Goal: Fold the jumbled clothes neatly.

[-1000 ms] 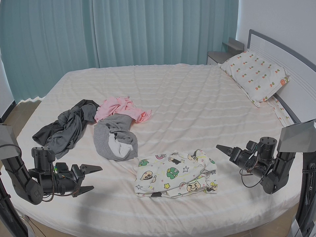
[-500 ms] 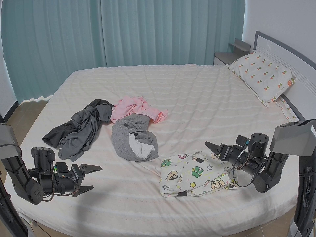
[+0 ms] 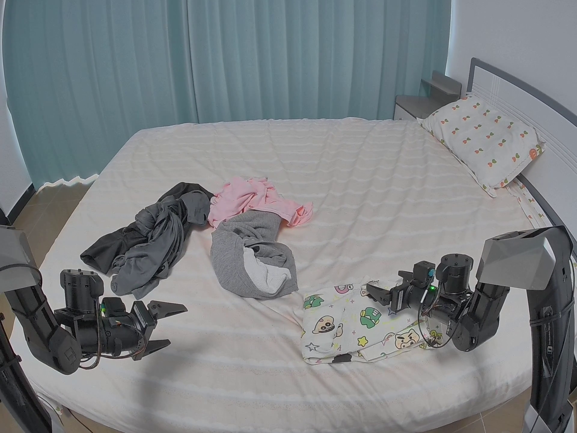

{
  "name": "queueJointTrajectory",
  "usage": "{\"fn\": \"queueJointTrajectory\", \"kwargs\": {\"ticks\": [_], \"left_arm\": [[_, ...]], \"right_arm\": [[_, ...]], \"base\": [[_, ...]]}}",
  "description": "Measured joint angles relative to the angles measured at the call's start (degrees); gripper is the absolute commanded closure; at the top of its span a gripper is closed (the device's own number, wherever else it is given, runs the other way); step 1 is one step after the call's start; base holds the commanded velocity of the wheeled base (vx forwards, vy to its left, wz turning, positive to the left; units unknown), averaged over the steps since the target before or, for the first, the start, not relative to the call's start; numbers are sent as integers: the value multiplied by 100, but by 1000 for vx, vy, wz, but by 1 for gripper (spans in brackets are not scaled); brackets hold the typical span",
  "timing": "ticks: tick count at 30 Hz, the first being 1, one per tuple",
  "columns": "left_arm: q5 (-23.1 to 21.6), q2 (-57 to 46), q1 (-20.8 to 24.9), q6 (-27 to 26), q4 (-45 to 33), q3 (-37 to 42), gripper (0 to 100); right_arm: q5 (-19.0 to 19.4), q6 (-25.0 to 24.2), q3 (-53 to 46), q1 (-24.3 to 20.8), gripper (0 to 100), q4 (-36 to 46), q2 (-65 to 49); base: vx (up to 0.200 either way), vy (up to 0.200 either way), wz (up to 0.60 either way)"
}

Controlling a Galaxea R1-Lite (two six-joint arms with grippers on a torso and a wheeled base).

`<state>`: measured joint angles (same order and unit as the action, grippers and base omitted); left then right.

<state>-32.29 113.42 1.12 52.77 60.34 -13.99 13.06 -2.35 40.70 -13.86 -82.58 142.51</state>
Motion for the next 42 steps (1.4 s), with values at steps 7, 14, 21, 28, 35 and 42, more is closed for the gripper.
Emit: {"fn": "queueJointTrajectory", "kwargs": {"ticks": [7, 14, 21, 28, 35, 42], "left_arm": [[13, 26, 33, 2, 1, -15, 0], [13, 30, 39, 0, 0, -15, 0], [13, 35, 35, -6, -2, -15, 0], [16, 39, 37, -6, 0, -15, 0], [16, 46, 35, -6, 0, -26, 0], [17, 55, 37, -6, 0, -26, 0]], "right_arm": [[27, 222, -61, 35, 100, -49, 99], [46, 432, -245, 72, 100, -624, 90], [508, 443, -746, 48, 100, -640, -83], [552, 438, -894, 77, 100, -638, -190], [536, 464, -603, 39, 0, 561, -519], [534, 568, 461, 22, 0, 2521, -844]], "base": [[0, 0, 0], [0, 0, 0], [0, 0, 0], [0, 0, 0], [0, 0, 0], [0, 0, 0]]}}
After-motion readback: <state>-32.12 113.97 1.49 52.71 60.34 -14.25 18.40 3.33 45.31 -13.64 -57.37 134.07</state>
